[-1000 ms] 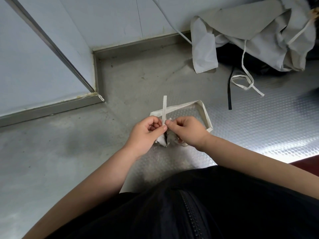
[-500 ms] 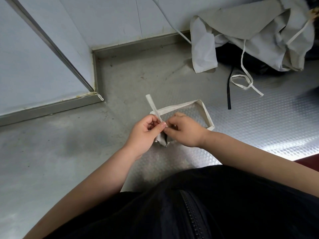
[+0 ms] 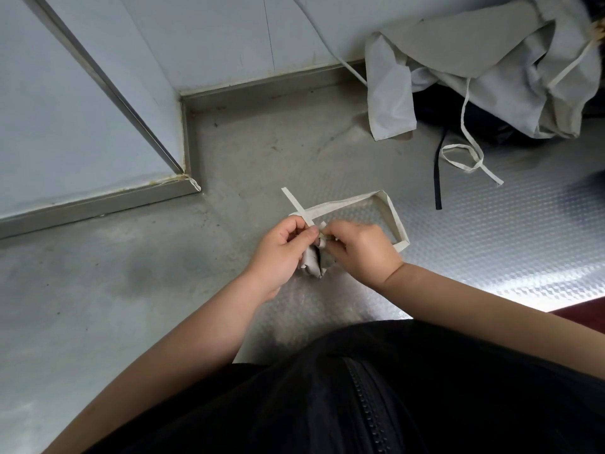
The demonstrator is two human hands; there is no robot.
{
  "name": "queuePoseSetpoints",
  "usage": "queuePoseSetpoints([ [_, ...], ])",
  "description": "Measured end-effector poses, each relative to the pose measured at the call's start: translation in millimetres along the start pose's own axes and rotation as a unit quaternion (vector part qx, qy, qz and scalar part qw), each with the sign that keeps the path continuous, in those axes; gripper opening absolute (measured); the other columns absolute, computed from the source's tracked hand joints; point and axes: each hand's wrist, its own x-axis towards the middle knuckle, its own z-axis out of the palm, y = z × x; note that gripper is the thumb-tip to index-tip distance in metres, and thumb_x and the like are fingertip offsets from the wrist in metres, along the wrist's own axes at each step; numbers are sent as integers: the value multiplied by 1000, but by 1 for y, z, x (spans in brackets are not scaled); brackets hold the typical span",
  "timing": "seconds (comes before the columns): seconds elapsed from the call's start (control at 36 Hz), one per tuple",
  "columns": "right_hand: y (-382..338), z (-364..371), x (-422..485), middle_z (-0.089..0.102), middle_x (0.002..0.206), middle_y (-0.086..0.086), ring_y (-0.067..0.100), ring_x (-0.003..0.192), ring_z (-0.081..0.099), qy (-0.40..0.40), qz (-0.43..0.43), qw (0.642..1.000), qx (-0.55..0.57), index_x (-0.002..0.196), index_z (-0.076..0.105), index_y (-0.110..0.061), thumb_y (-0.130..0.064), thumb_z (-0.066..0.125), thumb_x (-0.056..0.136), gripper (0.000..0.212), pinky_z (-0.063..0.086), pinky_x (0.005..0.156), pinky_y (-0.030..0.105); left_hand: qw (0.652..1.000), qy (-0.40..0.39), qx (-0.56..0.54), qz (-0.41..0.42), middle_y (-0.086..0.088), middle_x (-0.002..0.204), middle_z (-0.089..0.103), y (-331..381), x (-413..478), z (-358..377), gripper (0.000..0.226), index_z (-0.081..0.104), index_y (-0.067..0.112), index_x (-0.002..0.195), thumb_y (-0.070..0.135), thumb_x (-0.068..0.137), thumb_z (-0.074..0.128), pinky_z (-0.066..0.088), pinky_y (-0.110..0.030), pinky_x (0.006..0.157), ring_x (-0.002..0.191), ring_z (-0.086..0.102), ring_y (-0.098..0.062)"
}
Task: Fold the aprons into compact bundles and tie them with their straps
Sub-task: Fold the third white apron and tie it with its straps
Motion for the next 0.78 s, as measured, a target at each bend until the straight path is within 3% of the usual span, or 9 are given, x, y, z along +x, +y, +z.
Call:
queuePoseSetpoints([
  [0.06,0,1,-3,62,57,9,29,48,60,3,4,1000,15,86,61,-5,-22,48,81,22,49,42,33,1000,3,2,-5,12,56,55,1,-1,0,19,53,11,76,8,95,51,35,-13,48,48,40,-1],
  [0.17,3,2,-5,65,65,6,26,55,62,23,-49,998,19,106,47,-26,-18,57,85,24,49,48,29,1000,11,3,-13,4,60,52,2,-1,1,17,54,11,79,8,95,51,34,-14,49,48,42,-2],
  [0.22,1,1,-5,66,68,5,21,57,61,18,-49,998,30,102,57,-22,-25,51,89,15,45,54,23,1000,27,-8,-7,-1,65,50,1,-1,2,16,54,11,80,8,95,51,34,-14,49,50,40,-3],
  [0.28,1,-1,-4,67,72,5,16,62,60,34,-17,997,65,92,67,-10,-32,45,90,31,40,61,14,999,49,-22,5,-5,67,45,-1,0,1,15,54,9,80,8,95,52,33,-14,49,49,37,-3],
  [0.36,1,-5,-3,62,72,-5,8,65,55,20,101,985,137,84,64,-14,-26,53,95,19,38,63,6,995,78,-51,22,-1,63,45,-5,-3,3,15,55,10,78,8,93,55,35,-14,51,48,39,-1],
  [0.42,1,-8,-1,54,69,-13,2,65,52,-2,163,976,146,76,58,-19,-24,52,96,21,36,62,9,992,97,-75,31,3,67,54,-9,-6,6,12,59,13,82,6,91,58,41,-15,58,55,47,0],
  [0.56,5,-5,3,47,57,-3,11,55,44,-34,274,947,167,56,45,-15,-27,44,99,45,33,53,22,990,119,-43,62,0,72,62,-20,-11,4,18,58,16,79,1,89,59,45,-19,70,70,57,-7],
  [0.69,4,-2,5,62,76,16,30,73,58,-21,343,921,184,78,58,6,-28,41,100,43,49,68,38,983,170,-13,67,1,63,54,-36,-21,-3,22,53,17,75,1,90,58,39,-21,62,58,49,-5],
  [0.78,3,6,5,64,84,15,34,83,61,-18,383,903,196,87,59,3,-29,41,99,39,53,80,46,982,174,-40,66,0,66,56,-35,-28,1,23,53,14,74,-3,90,55,41,-13,59,54,50,2],
])
